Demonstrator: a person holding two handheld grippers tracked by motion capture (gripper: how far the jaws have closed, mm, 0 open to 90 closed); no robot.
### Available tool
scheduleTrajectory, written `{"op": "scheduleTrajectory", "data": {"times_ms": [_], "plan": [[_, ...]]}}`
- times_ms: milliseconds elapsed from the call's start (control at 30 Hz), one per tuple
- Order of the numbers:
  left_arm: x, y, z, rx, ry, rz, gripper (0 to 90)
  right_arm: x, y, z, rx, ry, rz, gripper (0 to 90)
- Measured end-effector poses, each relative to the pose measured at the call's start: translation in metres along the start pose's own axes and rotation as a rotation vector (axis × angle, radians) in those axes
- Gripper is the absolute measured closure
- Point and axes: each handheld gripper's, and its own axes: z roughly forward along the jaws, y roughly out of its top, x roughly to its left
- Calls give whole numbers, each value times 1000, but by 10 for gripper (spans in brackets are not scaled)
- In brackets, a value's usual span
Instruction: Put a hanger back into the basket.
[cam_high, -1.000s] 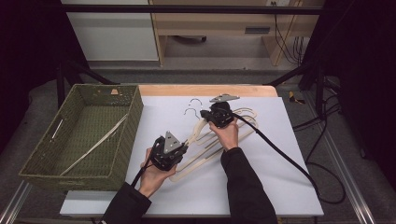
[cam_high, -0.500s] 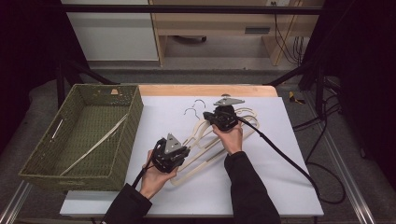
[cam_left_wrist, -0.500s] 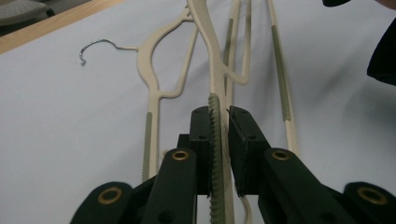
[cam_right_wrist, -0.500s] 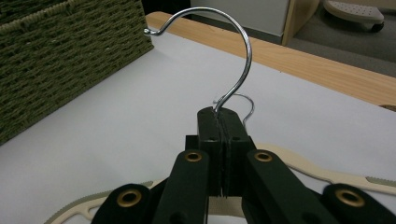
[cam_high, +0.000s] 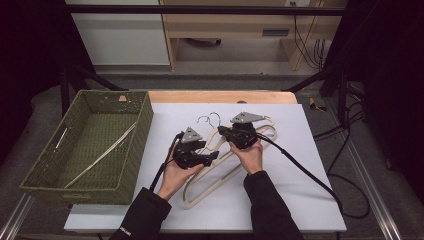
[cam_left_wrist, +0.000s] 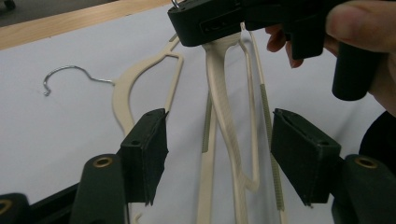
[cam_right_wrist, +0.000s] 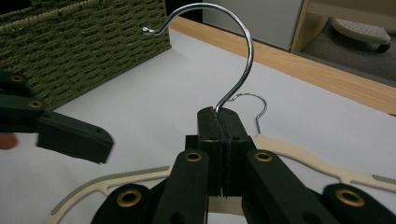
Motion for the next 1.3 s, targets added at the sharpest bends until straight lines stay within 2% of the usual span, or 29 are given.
{"op": "scheduleTrajectory", "data": {"times_ms": [100, 167, 200, 300, 333, 367, 433, 500, 533, 633, 733, 833, 933, 967, 1000, 1067, 1100, 1167, 1233, 1267, 1300], "plan": [[-1, 6, 14, 18, -20, -16, 468, 0, -1, -4, -12, 9, -6, 896], [-1, 7, 17, 19, -19, -19, 537, 1, -1, -6, -21, 14, -7, 896], [-1, 7, 22, 22, -35, -34, 575, 2, -1, -7, -24, 17, -4, 896], [-1, 6, 25, 33, -49, -46, 705, 3, -1, -9, -31, 23, -9, 896], [-1, 6, 25, 36, -81, -64, 745, 4, -1, -12, -32, 25, -22, 896], [-1, 6, 25, 36, -81, -64, 787, 5, -1, -13, -36, 23, -20, 896], [-3, 6, 24, 34, -70, -68, 794, 5, -1, -15, -35, 26, -20, 895], [-2, 6, 21, 28, -94, -85, 812, 7, 0, -21, -50, 33, -19, 893], [-4, 6, 16, 9, -104, -85, 819, 8, 0, -24, -60, 32, -19, 890], [-7, 6, 13, 0, -99, -74, 854, 10, 1, -31, -70, 44, -14, 881], [-13, 4, 4, -22, -83, -32, 858, 16, 3, -48, -93, 72, -23, 800], [-15, 3, -3, -40, -114, -30, 859, 22, 3, -63, -109, 96, -35, 731], [-18, 3, -9, -50, -96, -3, 859, 26, 0, -81, -123, 89, -46, 635], [-20, 3, -12, -57, -89, 7, 859, 26, 0, -81, -123, 89, -46, 635], [-20, 4, -15, -63, -92, 14, 859, 27, -3, -92, -137, 77, -46, 540], [-22, 5, -27, -84, -100, 28, 859, 27, -6, -104, -150, 60, -52, 470], [-22, 5, -27, -84, -100, 28, 859, 26, -9, -110, -160, 58, -45, 428], [-23, 8, -40, -99, -81, 54, 859, 24, -13, -121, -170, 57, -23, 357], [-23, 9, -45, -103, -78, 60, 859, 23, -16, -126, -182, 51, -14, 330], [-23, 11, -53, -108, -76, 69, 859, 20, -22, -135, -190, 40, 3, 264], [-23, 11, -57, -114, -75, 71, 859, 19, -25, -139, -191, 32, 11, 235]]}}
